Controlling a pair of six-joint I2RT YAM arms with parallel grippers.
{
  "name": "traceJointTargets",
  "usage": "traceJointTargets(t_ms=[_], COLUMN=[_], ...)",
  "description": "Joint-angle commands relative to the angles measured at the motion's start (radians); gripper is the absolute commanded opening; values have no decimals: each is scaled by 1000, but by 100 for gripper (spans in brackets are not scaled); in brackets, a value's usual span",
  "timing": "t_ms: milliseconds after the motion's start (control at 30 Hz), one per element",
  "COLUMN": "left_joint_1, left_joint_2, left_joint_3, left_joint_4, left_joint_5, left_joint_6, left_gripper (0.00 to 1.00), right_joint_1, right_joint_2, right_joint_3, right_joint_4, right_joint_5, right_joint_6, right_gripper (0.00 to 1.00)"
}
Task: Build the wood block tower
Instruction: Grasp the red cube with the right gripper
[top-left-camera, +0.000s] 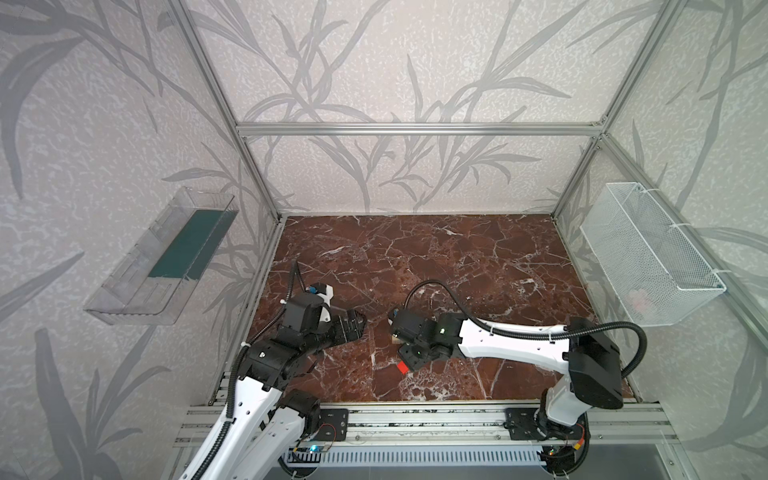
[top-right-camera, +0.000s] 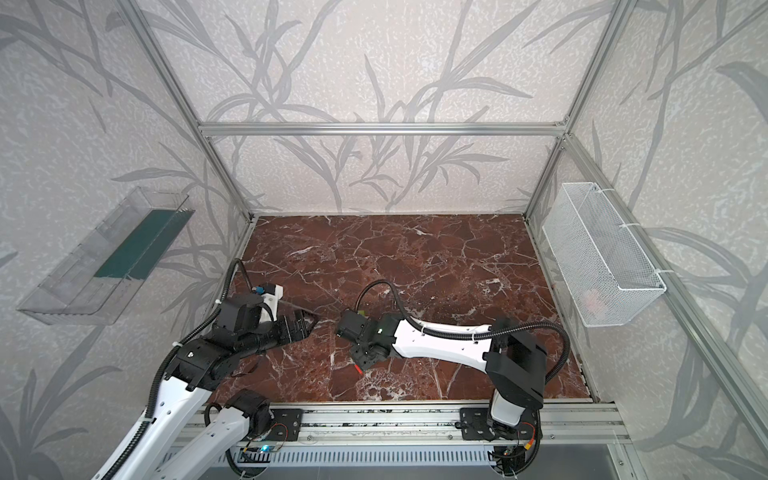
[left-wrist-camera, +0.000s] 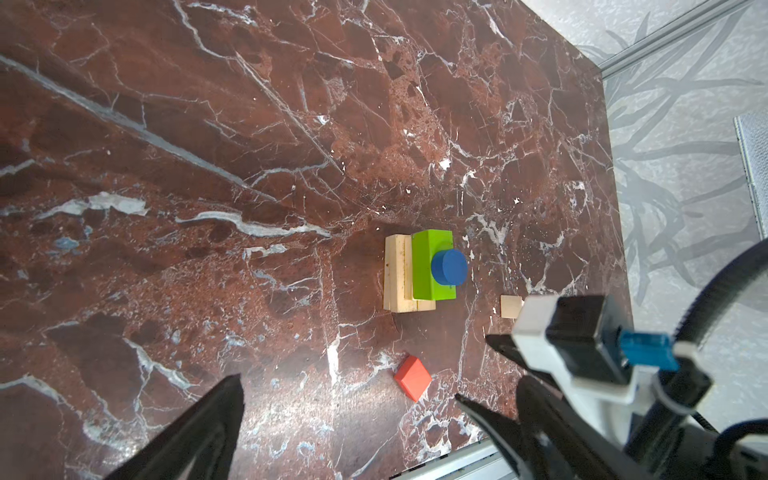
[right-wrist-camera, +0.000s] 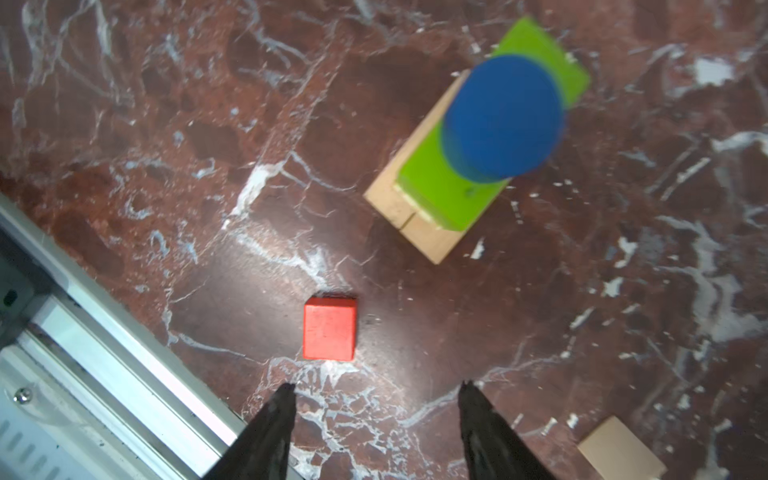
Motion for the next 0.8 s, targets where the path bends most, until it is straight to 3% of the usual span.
traceJointTargets(t_ms=[0,500,767], left_joint_1=[1,1,1], left_joint_2=[-34,-69,-69], left_joint_3=[-6,-11,-8], left_joint_4=[-23,-28,-30], left_joint_5=[-20,-74,-88], left_joint_6=[-54,-97,-94], left_gripper=[100,100,100], right_joint_1=[41,92,91], right_joint_2=[5,104,149], right_joint_3=[-40,-132,-101], right_joint_4=[124,244,227], right_joint_5=[33,144,157], right_joint_6=[-5,101,144], right_gripper=[63,64,58])
